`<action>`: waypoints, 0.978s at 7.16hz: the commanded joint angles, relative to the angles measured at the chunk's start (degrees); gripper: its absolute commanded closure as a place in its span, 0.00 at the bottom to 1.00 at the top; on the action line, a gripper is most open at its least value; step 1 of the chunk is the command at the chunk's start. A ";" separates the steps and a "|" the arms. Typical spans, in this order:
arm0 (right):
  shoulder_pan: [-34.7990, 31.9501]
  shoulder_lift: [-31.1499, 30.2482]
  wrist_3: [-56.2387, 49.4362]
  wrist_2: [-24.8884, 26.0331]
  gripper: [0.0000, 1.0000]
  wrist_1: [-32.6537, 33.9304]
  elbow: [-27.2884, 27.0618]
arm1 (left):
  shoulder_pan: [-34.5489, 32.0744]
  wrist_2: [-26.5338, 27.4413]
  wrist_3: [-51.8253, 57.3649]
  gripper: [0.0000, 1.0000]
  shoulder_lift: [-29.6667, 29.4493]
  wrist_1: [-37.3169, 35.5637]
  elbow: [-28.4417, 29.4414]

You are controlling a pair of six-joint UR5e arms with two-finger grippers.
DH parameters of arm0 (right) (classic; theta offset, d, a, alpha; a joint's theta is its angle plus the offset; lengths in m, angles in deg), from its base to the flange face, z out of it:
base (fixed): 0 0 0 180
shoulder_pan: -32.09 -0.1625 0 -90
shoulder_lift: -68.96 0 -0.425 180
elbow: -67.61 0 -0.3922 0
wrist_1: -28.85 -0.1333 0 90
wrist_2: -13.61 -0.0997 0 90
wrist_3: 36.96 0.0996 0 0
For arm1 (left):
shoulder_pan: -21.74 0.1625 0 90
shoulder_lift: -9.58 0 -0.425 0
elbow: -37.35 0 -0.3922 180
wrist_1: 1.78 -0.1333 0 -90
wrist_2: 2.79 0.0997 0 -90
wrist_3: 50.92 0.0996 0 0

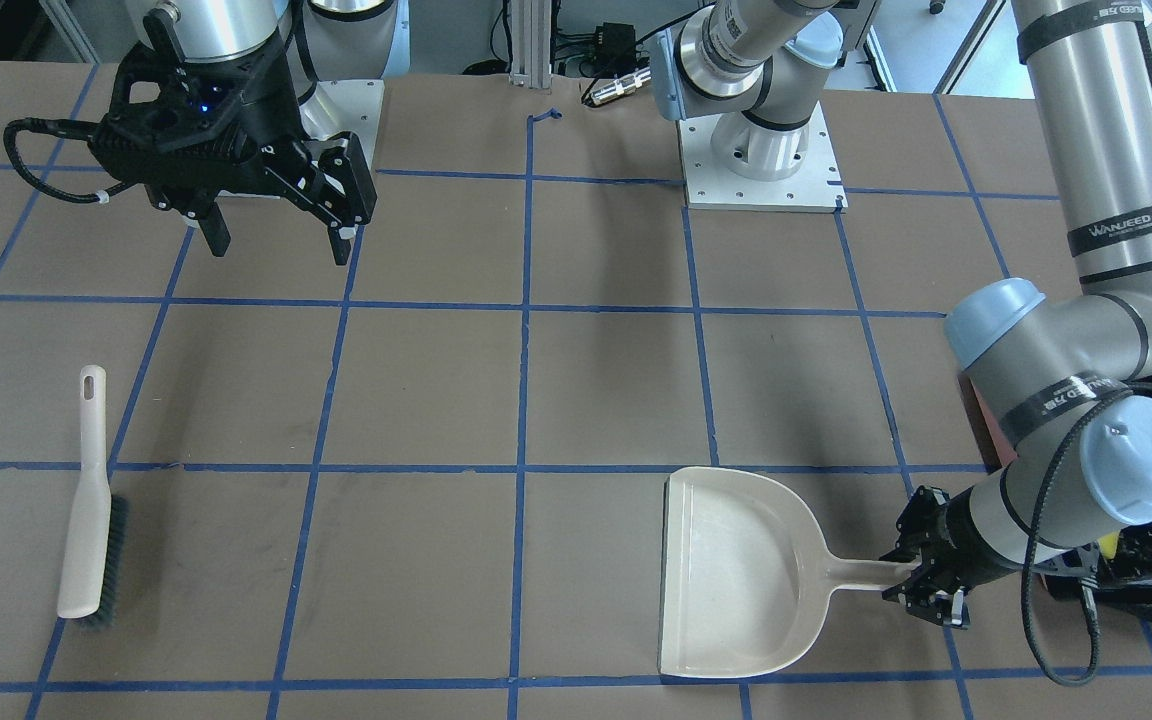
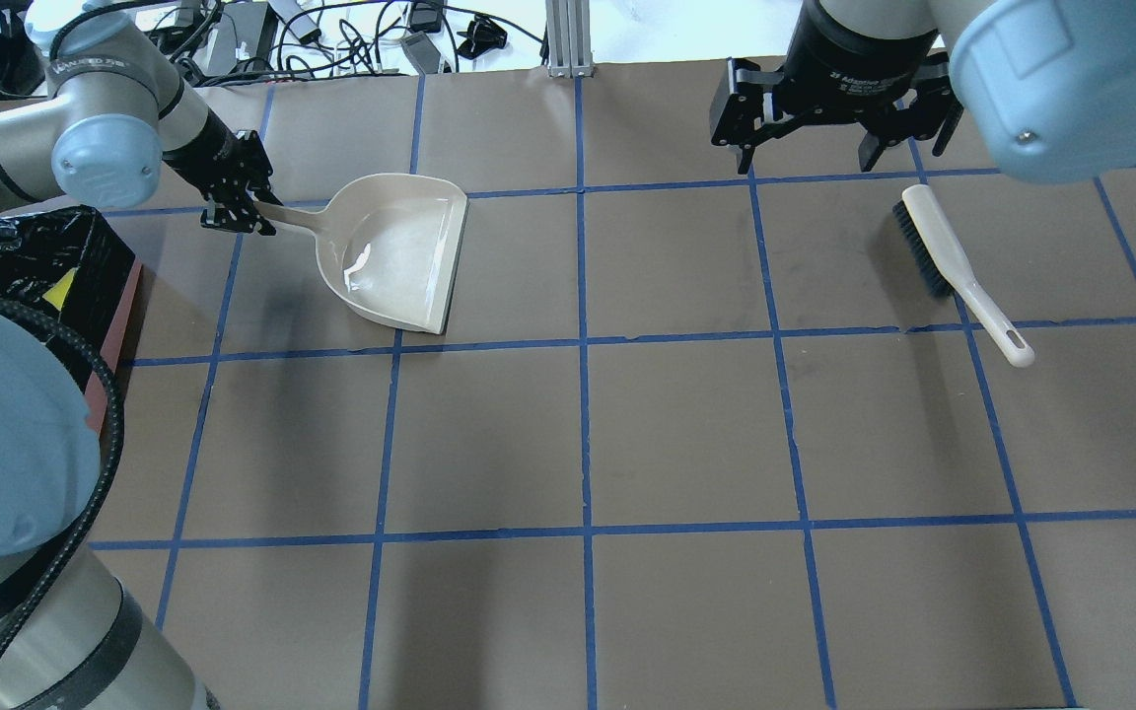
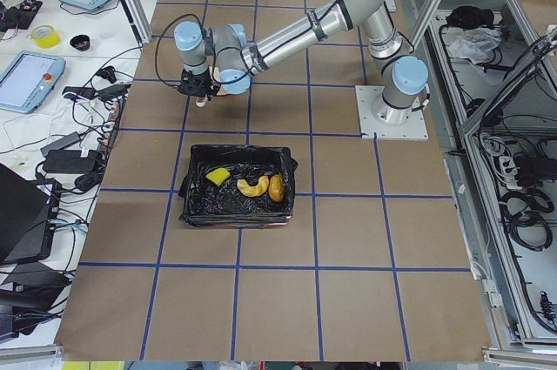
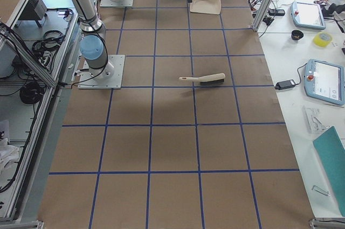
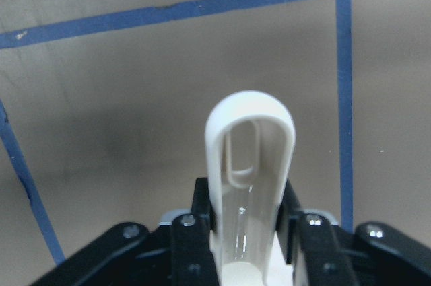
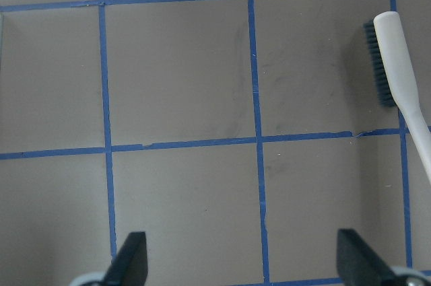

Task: Sweep and dump trash into bin
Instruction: 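Lower the dustpan flat and open the left gripper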

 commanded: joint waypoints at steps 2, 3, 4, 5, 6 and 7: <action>0.00 0.10 -0.01 -0.37 0.00 0.07 0.04 | 0.26 0.05 -1.97 1.00 -0.07 0.00 -0.48; 0.00 0.18 -0.01 -0.29 0.00 0.16 0.13 | 0.17 0.05 -3.28 0.98 -0.07 0.00 -0.57; 0.00 0.10 -0.01 -0.46 0.00 0.24 0.13 | 0.26 0.05 -3.47 0.97 0.02 0.00 -0.66; 0.18 0.10 -0.01 -0.29 0.00 0.24 0.22 | 0.17 0.05 -3.82 0.93 0.02 0.00 -0.57; 0.18 0.01 -0.01 -0.11 0.00 0.16 0.13 | 0.17 0.05 -6.00 0.92 0.02 0.00 -0.66; 0.18 -0.16 -0.01 0.06 0.00 0.07 0.22 | 0.17 -0.04 -6.45 0.91 0.02 0.00 -0.75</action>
